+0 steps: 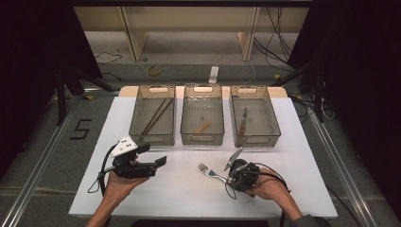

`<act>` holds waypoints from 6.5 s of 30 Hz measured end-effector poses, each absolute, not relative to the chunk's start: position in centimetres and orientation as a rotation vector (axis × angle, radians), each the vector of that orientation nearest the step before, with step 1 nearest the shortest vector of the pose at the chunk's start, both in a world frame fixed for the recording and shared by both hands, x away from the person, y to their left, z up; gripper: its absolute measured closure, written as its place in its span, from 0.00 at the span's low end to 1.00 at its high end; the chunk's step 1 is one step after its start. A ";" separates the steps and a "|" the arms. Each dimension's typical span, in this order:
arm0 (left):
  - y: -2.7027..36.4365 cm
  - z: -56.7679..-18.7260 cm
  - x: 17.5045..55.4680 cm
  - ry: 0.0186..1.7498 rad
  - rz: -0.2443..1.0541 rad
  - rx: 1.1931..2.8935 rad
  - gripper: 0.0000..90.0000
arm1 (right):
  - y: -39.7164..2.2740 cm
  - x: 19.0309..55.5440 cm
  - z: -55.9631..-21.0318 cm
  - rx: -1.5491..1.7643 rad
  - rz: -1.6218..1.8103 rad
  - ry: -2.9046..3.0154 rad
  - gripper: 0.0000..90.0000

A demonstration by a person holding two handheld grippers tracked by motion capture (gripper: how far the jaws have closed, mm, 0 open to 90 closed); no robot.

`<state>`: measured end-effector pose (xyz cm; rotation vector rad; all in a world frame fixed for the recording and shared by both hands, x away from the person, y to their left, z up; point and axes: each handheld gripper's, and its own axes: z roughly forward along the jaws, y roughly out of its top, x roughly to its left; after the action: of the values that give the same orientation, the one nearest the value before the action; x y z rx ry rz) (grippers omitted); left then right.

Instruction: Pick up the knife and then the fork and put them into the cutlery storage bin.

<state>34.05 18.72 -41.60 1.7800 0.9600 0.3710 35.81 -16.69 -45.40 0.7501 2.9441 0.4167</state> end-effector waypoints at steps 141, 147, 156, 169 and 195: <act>19.0 -41.4 33.9 0.955 0.386 1.734 0.17 | -24.3 52.3 -37.2 1.381 0.727 2.338 0.86; 19.0 -41.4 33.9 0.955 0.386 1.735 0.17 | -24.5 52.6 -37.5 1.413 0.724 2.320 0.86; 19.0 -41.4 33.9 0.955 0.386 1.734 0.17 | -24.6 52.8 -38.8 1.440 0.709 2.324 0.86; 19.0 -41.4 33.9 0.955 0.386 1.734 0.17 | -24.5 53.0 -39.5 1.462 0.676 2.327 0.86; 18.9 -41.4 33.9 0.957 0.383 1.735 0.17 | -23.9 53.3 -41.0 1.523 0.654 2.364 0.62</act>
<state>33.92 18.93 -41.41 1.7354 0.9570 0.3826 53.33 -23.88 -41.00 1.5229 2.3641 0.6537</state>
